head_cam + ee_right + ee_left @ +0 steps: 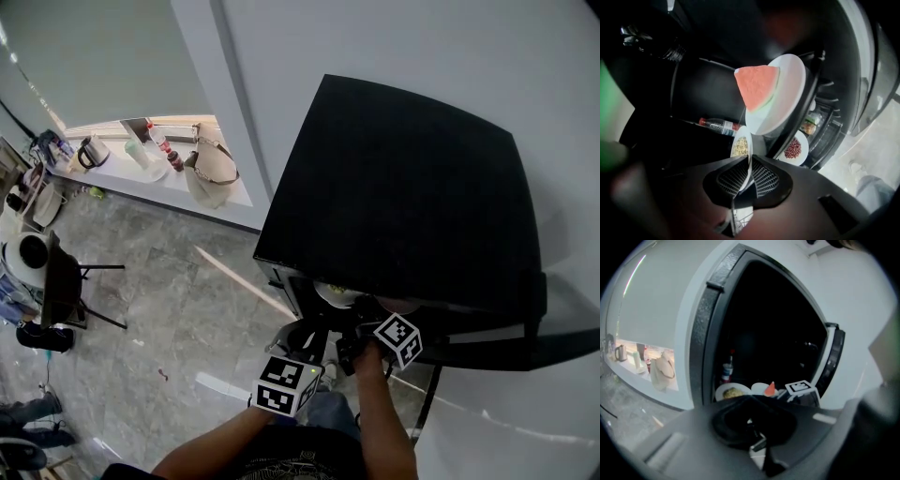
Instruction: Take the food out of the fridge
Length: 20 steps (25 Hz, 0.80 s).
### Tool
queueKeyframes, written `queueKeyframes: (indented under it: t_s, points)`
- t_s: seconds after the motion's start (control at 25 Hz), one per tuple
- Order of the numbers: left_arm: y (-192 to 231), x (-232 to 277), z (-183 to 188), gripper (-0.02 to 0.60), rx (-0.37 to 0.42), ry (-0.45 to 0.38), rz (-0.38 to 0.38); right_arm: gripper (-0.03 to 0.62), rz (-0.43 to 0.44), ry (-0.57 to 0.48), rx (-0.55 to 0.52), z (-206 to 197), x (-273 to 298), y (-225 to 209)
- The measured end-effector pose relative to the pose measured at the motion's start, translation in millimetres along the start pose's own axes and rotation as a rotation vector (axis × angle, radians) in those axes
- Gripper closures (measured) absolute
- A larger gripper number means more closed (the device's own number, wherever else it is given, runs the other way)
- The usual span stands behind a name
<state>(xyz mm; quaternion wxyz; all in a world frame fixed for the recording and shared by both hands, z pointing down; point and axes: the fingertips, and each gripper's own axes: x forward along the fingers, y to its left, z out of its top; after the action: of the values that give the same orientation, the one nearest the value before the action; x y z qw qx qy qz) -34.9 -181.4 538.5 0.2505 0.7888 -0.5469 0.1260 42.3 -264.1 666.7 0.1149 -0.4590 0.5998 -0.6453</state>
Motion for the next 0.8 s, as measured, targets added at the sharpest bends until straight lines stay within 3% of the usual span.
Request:
queueKeyframes:
  t_s: [0.52,0.6,0.8]
  points:
    - [8,-9,-9,0.586,-0.021,0.006,0.016,0.576,0.082,0.015,0.093,-39,-7,-3]
    - [10,-10,-9,0.586,-0.025,0.005,0.020,0.546,0.089,0.039,0.111,-43,-1,-2]
    - [12,-10,-8,0.586,-0.030,0.005,0.027,0.542,0.112,0.036,0.174,-44,6,-1]
